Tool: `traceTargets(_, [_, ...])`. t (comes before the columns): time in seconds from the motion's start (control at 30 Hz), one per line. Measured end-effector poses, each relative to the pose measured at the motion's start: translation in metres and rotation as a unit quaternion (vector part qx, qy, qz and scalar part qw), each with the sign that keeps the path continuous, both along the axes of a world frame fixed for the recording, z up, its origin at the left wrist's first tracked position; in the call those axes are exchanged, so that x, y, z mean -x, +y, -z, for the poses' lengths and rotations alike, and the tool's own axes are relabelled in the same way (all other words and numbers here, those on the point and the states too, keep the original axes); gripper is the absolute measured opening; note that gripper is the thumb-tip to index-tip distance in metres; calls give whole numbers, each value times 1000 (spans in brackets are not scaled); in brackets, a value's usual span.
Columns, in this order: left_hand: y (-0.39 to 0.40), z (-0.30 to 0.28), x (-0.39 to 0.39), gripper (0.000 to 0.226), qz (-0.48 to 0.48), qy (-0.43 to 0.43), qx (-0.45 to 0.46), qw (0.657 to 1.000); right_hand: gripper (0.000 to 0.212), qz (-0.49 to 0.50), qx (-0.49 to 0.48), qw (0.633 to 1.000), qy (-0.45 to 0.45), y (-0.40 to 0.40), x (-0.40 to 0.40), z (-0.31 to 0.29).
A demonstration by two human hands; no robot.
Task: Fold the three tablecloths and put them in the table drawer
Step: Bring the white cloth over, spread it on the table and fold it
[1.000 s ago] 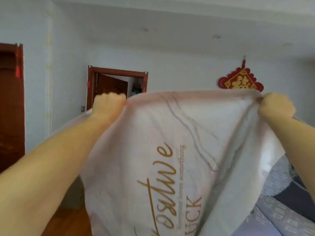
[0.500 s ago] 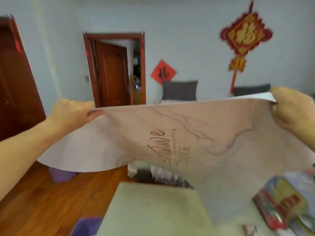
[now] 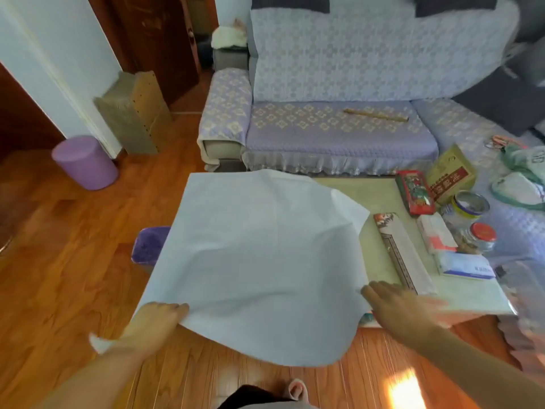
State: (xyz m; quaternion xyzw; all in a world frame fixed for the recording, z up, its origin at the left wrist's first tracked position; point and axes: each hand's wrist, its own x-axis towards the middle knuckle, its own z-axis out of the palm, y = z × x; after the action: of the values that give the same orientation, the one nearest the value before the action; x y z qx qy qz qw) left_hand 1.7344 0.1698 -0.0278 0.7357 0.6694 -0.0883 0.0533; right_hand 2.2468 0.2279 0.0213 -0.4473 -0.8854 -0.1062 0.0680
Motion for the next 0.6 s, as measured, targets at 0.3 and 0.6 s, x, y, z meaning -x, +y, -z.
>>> traceTargets(0.3, [-59,52,-63,28,-424,-279,-10,861,28,364,233,899,-70,-102,11,76])
traceTargets(0.6, [-92,108,-65,41,-677,-499,5,541,19,628,352,310,621,-98,55,70])
